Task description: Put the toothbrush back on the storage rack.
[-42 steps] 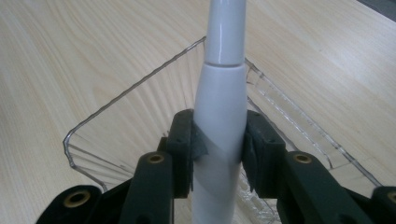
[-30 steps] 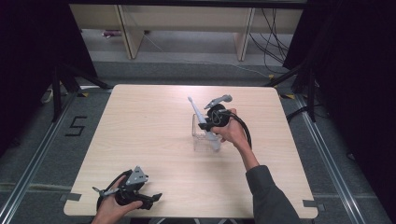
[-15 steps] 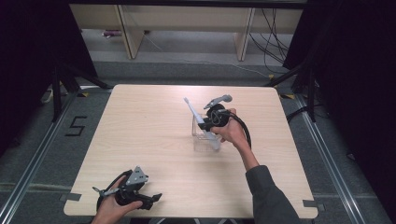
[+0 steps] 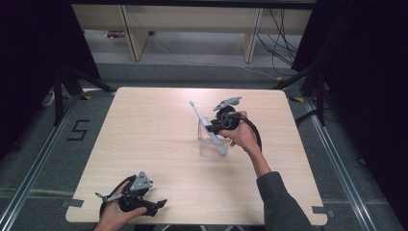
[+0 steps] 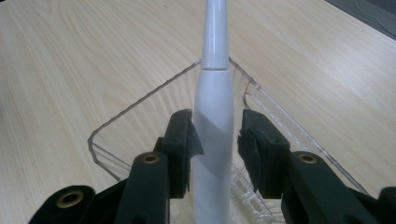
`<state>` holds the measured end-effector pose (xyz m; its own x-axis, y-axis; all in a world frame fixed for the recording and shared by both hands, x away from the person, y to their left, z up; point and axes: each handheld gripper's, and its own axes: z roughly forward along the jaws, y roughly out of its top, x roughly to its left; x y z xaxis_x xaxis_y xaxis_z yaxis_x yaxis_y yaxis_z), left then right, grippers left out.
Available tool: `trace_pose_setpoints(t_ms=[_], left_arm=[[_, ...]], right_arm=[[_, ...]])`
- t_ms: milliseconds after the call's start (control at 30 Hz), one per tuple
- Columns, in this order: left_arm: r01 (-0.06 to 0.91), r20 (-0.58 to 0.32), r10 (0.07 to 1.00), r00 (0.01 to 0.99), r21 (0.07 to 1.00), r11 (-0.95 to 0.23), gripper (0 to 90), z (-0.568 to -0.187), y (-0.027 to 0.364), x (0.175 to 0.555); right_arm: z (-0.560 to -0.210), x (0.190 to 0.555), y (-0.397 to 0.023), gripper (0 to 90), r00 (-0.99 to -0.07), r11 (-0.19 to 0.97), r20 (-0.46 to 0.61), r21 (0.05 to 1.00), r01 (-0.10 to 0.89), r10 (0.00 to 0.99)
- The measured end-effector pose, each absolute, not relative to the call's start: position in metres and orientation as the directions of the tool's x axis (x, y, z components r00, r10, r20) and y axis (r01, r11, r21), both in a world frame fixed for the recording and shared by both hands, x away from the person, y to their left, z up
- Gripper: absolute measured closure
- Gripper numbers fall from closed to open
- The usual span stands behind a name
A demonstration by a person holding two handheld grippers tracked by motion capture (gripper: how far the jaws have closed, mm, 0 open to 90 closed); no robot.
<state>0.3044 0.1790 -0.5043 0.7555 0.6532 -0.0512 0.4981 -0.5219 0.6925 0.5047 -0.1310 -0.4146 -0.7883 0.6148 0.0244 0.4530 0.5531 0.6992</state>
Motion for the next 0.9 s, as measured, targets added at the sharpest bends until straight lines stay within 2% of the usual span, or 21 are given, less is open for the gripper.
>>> trace_pose_setpoints(t_ms=[367,467,533,667,733,767,833,900], left_arm=[[0.500,-0.051,0.659,0.751,0.695,-0.516,15.4,-0.5045,0.1790,0.3045],[0.500,-0.050,0.659,0.750,0.695,-0.517,15.4,-0.5044,0.1790,0.3045],[0.499,-0.045,0.659,0.751,0.694,-0.520,15.4,-0.5043,0.1792,0.3047],[0.501,-0.053,0.658,0.751,0.696,-0.515,15.4,-0.5045,0.1790,0.3044],[0.499,-0.050,0.658,0.751,0.695,-0.518,15.4,-0.5043,0.1791,0.3045],[0.500,-0.048,0.659,0.750,0.695,-0.518,15.4,-0.5045,0.1791,0.3046],[0.501,-0.053,0.658,0.751,0.695,-0.516,15.4,-0.5044,0.1790,0.3044],[0.499,-0.045,0.660,0.750,0.694,-0.519,15.4,-0.5044,0.1792,0.3048]], right_arm=[[-0.4125,0.5032,-0.1330,59.1,-0.777,0.521,0.029,0.725,0.450,0.629],[-0.4094,0.5001,-0.1331,58.3,-0.758,0.512,0.056,0.704,0.492,0.650],[-0.4093,0.5017,-0.1346,57.7,-0.776,0.525,0.032,0.719,0.456,0.630],[-0.4088,0.4997,-0.1344,56.6,-0.756,0.494,0.059,0.724,0.483,0.652],[-0.4075,0.5025,-0.1376,55.4,-0.784,0.531,0.016,0.728,0.435,0.621],[-0.4077,0.5003,-0.1368,55.3,-0.764,0.506,0.044,0.724,0.468,0.644],[-0.4075,0.5004,-0.1378,54.4,-0.763,0.502,0.033,0.734,0.456,0.646],[-0.4071,0.4988,-0.1384,52.7,-0.751,0.481,0.065,0.731,0.484,0.657]])
